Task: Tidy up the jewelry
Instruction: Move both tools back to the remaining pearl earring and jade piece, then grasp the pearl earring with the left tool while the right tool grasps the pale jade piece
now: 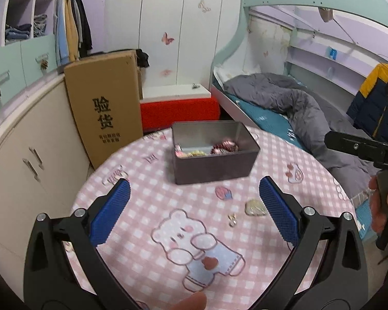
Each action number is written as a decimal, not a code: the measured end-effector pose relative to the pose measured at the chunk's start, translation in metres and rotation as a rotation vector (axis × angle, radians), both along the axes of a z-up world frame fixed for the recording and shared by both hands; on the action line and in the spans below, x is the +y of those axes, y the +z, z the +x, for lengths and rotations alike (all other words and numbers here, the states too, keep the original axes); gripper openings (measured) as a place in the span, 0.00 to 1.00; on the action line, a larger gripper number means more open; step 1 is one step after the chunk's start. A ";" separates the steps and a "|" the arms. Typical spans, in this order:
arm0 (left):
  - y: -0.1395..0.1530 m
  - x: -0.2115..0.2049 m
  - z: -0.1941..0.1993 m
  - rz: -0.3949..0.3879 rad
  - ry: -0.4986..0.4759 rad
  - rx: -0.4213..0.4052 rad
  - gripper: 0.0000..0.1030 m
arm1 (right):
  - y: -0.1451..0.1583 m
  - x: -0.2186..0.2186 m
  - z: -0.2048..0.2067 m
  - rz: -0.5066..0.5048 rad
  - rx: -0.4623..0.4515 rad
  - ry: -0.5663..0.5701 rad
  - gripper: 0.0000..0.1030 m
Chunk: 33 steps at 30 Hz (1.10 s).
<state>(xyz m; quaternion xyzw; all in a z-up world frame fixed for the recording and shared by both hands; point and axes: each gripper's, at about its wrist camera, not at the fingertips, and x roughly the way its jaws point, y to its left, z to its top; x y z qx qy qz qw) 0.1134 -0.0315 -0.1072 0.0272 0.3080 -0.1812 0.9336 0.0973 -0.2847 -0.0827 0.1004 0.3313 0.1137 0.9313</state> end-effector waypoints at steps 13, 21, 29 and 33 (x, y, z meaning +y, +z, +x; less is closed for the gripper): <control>-0.059 -0.039 0.008 0.104 -0.086 0.120 0.94 | -0.033 -0.006 -0.003 0.015 0.088 -0.011 0.92; -0.095 -0.059 0.027 0.130 -0.115 0.215 0.82 | -0.046 -0.004 -0.001 0.014 0.130 0.000 0.92; -0.101 -0.059 0.035 0.104 -0.164 0.245 0.24 | -0.058 0.000 0.005 0.009 0.157 0.010 0.92; -0.100 -0.052 0.036 0.076 -0.183 0.252 0.10 | -0.068 0.010 0.011 -0.027 0.183 0.037 0.92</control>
